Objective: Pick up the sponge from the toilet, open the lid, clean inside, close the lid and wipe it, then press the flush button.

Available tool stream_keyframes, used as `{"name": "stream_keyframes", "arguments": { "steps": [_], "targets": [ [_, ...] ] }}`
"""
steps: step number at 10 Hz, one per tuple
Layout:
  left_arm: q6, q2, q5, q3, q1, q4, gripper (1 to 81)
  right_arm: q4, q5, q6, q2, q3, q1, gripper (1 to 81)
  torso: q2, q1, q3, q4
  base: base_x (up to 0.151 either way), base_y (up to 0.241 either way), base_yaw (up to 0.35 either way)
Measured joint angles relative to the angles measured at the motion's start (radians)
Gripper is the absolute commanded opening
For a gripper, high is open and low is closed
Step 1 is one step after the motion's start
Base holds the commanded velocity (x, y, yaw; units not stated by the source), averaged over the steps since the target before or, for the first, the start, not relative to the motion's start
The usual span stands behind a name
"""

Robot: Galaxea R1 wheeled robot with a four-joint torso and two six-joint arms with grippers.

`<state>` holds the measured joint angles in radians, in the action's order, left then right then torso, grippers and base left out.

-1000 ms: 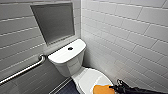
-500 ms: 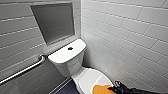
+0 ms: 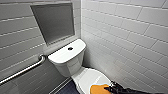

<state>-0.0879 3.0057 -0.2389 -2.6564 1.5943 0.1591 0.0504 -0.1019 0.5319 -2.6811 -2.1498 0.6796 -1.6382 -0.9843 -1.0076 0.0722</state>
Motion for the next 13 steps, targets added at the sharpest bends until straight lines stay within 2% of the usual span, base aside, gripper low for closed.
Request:
{"name": "stream_keyframes", "arguments": {
  "steps": [2, 4, 5, 7, 9, 11, 13],
  "targets": [
    [0.000, 0.000, 0.001, 0.000, 0.000, 0.000, 81.1, 0.038, 0.049, -0.007, -0.064, -0.092, 0.011, 81.1, 0.000, 0.000, 0.000, 0.000, 0.000, 0.000, 0.000],
    [0.000, 0.000, 0.001, 0.000, 0.000, 0.000, 81.1, 0.081, 0.146, -0.015, -0.095, -0.130, 0.036, 81.1, -0.001, 0.000, 0.001, 0.000, 0.000, 0.000, 0.000],
    [0.000, 0.000, 0.000, 0.000, 0.001, -0.001, 81.1, 0.080, 0.137, -0.001, -0.099, -0.127, 0.044, 1.0, -0.002, 0.000, 0.001, 0.000, 0.000, 0.000, 0.000],
    [0.000, 0.005, 0.001, -0.001, 0.002, -0.002, 81.1, 0.081, 0.121, -0.003, -0.063, -0.054, 0.047, 1.0, -0.002, 0.000, 0.001, 0.000, 0.000, 0.000, 0.000],
    [0.000, 0.011, 0.001, -0.001, 0.002, -0.002, 81.1, 0.082, 0.058, 0.000, 0.013, 0.077, 0.057, 1.0, -0.002, 0.000, 0.001, 0.000, 0.000, 0.000, 0.000],
    [0.000, 0.011, 0.000, 0.000, 0.000, -0.001, 81.1, 0.086, -0.006, 0.003, 0.150, 0.238, 0.057, 1.0, -0.002, 0.000, 0.000, 0.000, 0.000, 0.000, 0.000],
    [0.000, 0.011, -0.004, 0.002, -0.001, 0.000, 81.1, 0.087, -0.015, 0.009, 0.331, 0.376, 0.057, 1.0, -0.002, 0.000, 0.000, 0.000, 0.000, 0.000, 0.000]
  ]
}}
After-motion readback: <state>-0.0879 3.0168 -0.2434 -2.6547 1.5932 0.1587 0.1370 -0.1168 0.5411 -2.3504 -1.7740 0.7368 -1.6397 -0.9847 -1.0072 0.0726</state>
